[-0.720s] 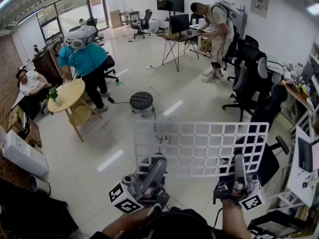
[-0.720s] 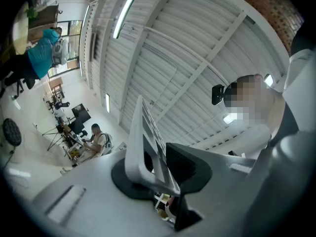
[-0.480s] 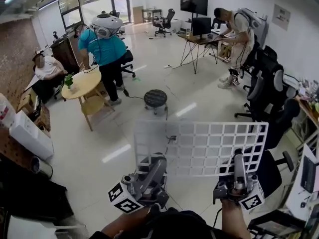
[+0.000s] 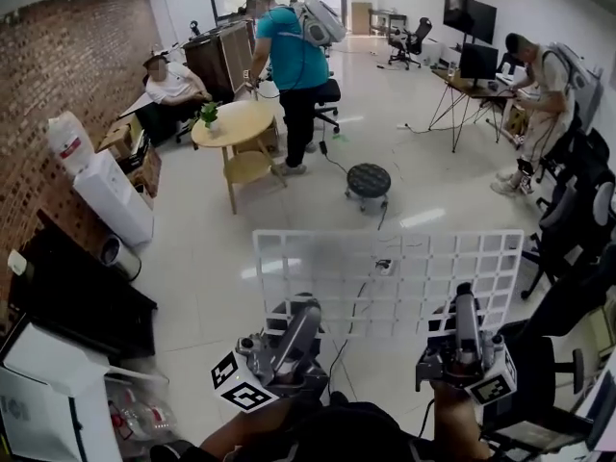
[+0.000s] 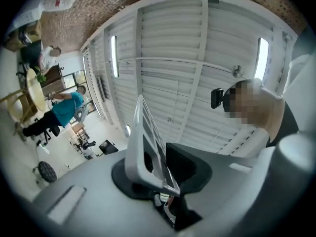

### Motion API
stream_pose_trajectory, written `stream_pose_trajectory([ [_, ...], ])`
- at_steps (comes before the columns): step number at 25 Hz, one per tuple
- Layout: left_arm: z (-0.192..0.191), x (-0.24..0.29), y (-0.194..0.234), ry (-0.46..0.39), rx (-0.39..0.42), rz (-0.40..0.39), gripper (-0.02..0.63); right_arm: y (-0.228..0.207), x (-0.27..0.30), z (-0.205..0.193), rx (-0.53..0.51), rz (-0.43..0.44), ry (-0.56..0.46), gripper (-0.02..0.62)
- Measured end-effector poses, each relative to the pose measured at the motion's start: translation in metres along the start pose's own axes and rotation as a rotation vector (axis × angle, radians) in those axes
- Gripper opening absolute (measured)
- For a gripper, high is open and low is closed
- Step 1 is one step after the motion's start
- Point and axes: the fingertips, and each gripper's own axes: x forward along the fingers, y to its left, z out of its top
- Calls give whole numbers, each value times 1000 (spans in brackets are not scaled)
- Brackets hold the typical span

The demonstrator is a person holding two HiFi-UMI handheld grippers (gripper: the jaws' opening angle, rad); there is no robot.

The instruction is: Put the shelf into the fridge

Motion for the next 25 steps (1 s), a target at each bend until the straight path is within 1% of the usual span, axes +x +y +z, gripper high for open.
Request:
stream_pose_trajectory([
  [2, 10, -6, -4, -13, 42, 38, 64, -1, 11, -7, 49, 35, 15, 78],
  [5, 36, -25, -11, -48, 106, 97, 64, 8, 30, -28, 119, 95, 48, 78],
  [10, 77, -75, -23, -114, 195, 200, 64, 35, 59, -78, 194, 198, 112, 80],
  [14, 107, -112, -30, -140, 253, 289, 64, 54, 77, -119, 288, 234, 156, 80],
  [17, 128, -142, -38, -177, 273, 329, 63, 71, 86, -147, 310, 255, 192, 80],
  [21, 150, -176, -52, -213, 319, 370, 63, 109, 102, -177, 338, 321, 235, 81],
  [24, 167, -206, -63, -246, 345, 406, 63, 130, 107, -203, 388, 342, 267, 81],
  [25, 172, -216, -67, -257, 350, 414, 63, 140, 109, -210, 389, 353, 279, 81],
])
